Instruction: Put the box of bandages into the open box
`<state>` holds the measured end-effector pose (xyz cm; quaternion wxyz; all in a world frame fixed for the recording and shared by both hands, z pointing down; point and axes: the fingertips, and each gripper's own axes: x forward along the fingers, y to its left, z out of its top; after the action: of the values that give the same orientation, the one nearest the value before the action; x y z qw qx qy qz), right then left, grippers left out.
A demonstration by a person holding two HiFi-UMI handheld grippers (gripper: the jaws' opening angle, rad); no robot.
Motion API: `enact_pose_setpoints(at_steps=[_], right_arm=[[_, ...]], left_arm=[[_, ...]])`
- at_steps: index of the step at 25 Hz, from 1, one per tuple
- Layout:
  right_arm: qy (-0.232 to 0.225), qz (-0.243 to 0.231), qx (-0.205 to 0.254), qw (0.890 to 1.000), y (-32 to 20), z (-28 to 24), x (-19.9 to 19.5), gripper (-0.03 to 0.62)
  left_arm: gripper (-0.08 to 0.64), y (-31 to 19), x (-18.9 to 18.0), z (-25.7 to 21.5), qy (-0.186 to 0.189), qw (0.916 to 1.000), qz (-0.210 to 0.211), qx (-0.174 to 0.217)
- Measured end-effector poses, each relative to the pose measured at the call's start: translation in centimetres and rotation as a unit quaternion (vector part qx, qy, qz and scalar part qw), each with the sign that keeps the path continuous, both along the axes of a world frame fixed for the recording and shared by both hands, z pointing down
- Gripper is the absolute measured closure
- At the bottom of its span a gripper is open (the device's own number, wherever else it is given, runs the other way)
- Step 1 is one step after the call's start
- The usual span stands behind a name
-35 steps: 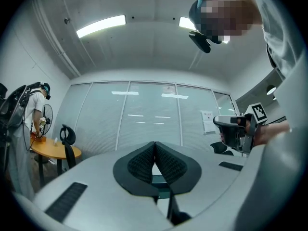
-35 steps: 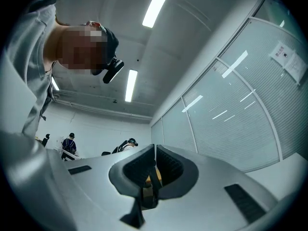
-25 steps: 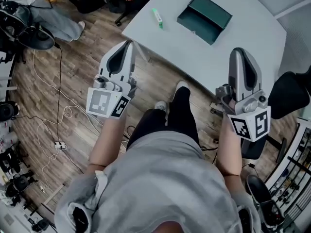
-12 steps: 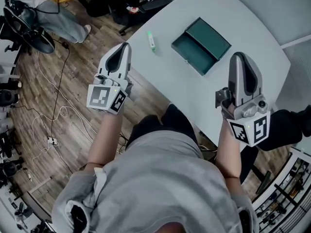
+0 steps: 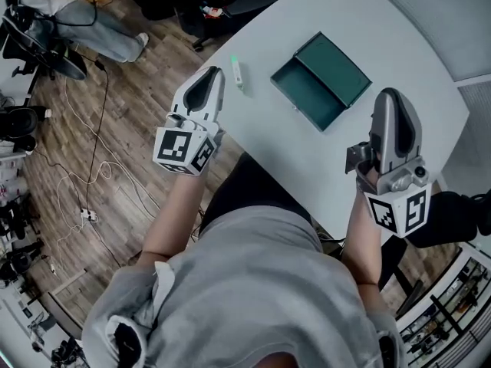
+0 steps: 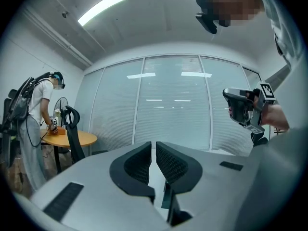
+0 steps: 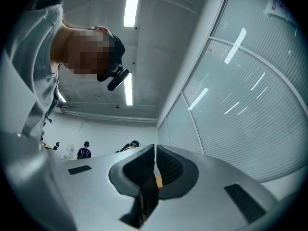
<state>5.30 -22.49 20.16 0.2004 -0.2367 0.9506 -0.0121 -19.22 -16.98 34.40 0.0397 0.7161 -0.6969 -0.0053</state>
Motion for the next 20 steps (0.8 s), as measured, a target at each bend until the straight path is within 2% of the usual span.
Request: enact_pose_setpoints(at_steps=[3,7,13,17,20], right_arm=[[0.006,0.015,-0.008,1.0,-1.5,-0.1,-0.5,0.541],[0.01,0.031,-0.013,0.999,-2.8,-0.1,-0.9,0.541],[0.02,0.034,-0.018,0.999,-3.8,0.9,-2.9,0.541],[0.032,0.034,-0.02,0.999,-4.2,1.9,-4.2,0.541],[0.04,0.04,-0.028,0.998,-4.3,2.4,-3.8,0.541]], left_arm=[[0.534,-2.2,-0.8,2.4,-0.024,0.999,0.008,-0.037],[0.504,-4.1,-2.2,4.7,-0.001,0.998,0.004,-0.063],[0.462,-6.1,-3.0,8.2,0.007,0.9956,0.012,-0.093],[0.437,-7.3,-3.5,13.3,0.005,0.9906,0.008,-0.137],[0.382,-7.6,-2.9,17.2,0.007,0.9836,-0.002,-0.18]])
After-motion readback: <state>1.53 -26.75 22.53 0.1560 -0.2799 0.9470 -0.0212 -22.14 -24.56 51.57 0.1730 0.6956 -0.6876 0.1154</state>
